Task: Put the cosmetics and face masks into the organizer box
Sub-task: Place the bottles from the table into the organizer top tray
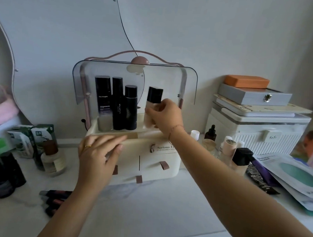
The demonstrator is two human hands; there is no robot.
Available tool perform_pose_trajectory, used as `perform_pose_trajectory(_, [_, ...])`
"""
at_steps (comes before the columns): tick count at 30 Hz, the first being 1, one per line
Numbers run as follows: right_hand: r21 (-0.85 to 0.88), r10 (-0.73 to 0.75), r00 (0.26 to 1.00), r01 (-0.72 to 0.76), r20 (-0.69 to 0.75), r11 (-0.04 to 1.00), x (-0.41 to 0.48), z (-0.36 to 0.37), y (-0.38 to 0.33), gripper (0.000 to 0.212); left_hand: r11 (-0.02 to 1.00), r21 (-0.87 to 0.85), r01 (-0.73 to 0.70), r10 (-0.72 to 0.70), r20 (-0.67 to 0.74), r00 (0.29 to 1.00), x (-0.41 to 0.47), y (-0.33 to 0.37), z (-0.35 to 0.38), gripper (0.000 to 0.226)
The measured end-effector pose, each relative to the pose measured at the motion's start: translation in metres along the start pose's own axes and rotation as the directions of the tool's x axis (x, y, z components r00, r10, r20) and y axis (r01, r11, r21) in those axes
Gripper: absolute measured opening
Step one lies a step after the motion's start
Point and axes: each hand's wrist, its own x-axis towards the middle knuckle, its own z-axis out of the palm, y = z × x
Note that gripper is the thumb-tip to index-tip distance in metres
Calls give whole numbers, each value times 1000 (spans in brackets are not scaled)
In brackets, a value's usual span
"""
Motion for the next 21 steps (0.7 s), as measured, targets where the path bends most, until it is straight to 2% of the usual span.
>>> perform_pose_trajectory(2, [-19,96,995,-95,19,995,22,11,5,19,1000,-7,8,-8,8,1000,0,1,-1,34])
perform_pose_trajectory(5, [-87,156,986,-151,54,985,39,21,9,25,1000,-18,7,-7,3,1000,1,1,-2,33])
perform_pose_trajectory(11, [-153,173,974,-151,145,977,44,30,3,20,1000,-20,16,-16,-2,1000,0,0,-1,34])
perform_pose_trajectory(15, [-289,153,967,-89,206,953,40,31,3,11,1000,-15,-1,1,-9,1000,0,0,-1,34])
perform_pose_trajectory(18, [-313,157,961,-81,226,946,40,32,5,25,1000,-10,2,-2,-2,1000,1,0,-2,33])
perform_pose_trajectory(21, [-325,154,957,-69,244,943,39,32,4,18,1000,-12,9,-9,11,1000,0,0,-3,33])
